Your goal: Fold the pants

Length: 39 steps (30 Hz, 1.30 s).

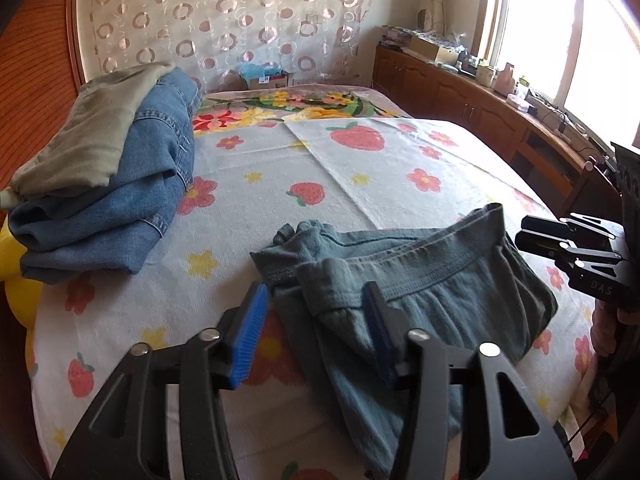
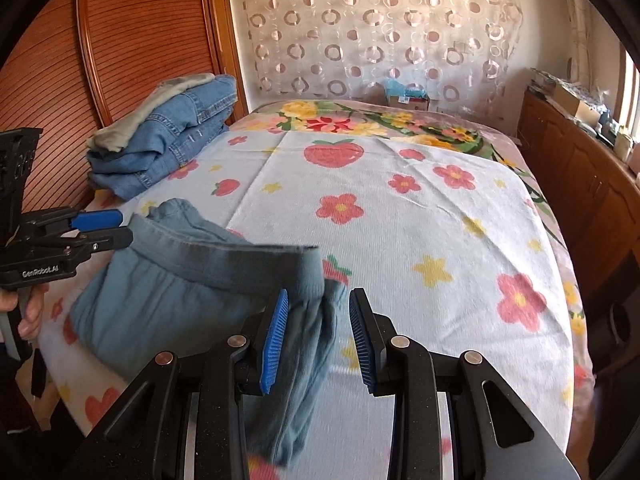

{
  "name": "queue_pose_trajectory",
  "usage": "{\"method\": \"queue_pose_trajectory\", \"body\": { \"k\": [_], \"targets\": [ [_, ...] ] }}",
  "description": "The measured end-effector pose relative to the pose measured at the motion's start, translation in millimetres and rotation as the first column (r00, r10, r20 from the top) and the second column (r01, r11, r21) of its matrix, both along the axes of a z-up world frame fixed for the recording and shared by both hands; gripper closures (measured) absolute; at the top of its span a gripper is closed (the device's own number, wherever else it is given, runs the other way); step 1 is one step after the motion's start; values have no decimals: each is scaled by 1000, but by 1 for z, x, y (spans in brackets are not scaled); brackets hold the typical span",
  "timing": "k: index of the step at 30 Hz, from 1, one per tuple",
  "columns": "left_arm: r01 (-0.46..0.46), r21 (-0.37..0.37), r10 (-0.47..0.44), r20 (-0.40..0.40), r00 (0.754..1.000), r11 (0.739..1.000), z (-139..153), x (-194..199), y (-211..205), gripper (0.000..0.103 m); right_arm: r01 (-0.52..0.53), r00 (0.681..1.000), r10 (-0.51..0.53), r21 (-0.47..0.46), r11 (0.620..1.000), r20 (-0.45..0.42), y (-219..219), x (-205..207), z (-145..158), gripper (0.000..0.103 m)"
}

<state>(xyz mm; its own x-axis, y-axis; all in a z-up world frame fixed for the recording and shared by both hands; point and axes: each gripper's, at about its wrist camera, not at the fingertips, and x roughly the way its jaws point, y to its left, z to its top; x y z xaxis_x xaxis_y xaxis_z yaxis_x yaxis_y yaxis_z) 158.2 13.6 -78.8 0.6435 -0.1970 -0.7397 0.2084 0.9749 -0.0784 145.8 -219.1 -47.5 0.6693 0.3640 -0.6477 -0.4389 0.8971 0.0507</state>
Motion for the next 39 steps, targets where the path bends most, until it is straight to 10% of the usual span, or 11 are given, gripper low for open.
{"method": "queue_pose_trajectory", "body": {
  "k": [2, 23, 28, 39],
  "targets": [
    [-1, -23, 1, 6, 1000, 1000, -1, -4, 1, 18, 0, 1000, 0, 7, 1000, -4, -6, -8, 0, 70],
    [6, 9, -6, -74, 997, 1000, -33, -27, -1, 18, -54, 996, 57, 32, 998, -71, -39, -62, -12, 70],
    [14, 17, -13, -59, 998, 1000, -34, -29, -1, 17, -70, 996, 71, 17, 997, -51, -37, -58, -12, 100],
    [5, 18, -4, -49, 999, 1000, -35, -28, 1, 14, 20, 1000, -19, 49, 999, -22, -70, -56, 2, 103]
  ]
}}
